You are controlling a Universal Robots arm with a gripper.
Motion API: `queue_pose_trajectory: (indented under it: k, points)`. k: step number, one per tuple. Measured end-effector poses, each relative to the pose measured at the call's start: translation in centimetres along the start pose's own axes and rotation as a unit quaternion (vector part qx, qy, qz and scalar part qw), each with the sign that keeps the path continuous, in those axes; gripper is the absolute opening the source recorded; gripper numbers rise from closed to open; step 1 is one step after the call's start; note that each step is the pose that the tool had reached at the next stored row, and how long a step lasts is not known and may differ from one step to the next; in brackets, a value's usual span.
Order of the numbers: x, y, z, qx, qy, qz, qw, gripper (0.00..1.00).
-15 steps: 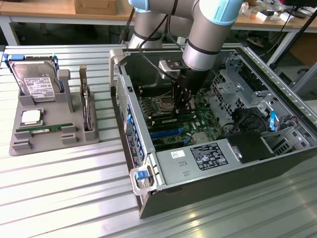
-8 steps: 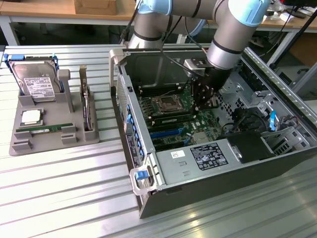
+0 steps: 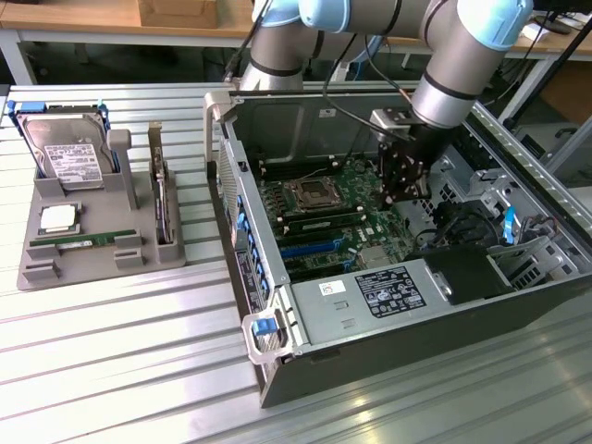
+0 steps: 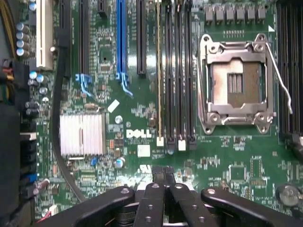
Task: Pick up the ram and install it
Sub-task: 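Press down the ram until it locks into place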
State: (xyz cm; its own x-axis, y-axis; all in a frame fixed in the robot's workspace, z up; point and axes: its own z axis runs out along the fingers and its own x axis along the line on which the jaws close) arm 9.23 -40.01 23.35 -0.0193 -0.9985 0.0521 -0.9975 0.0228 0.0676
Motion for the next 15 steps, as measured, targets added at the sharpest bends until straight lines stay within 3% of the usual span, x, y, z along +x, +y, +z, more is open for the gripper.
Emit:
queue_pose_trajectory:
  k: [3, 5, 11, 15]
  points:
    - [0.0, -0.39, -0.41, 0.0000, 0.0000, 0.000, 1.0000, 0.11]
    - [0.1, -0.39, -1.72, 0.0000, 0.0000, 0.000, 1.0000, 0.11]
    - [0.2, -0.25, -3.89, 0.0000, 0.0001, 0.000, 1.0000, 0.11]
    - [0.2, -0.21, -4.53, 0.0000, -0.0002, 0.000, 1.0000, 0.11]
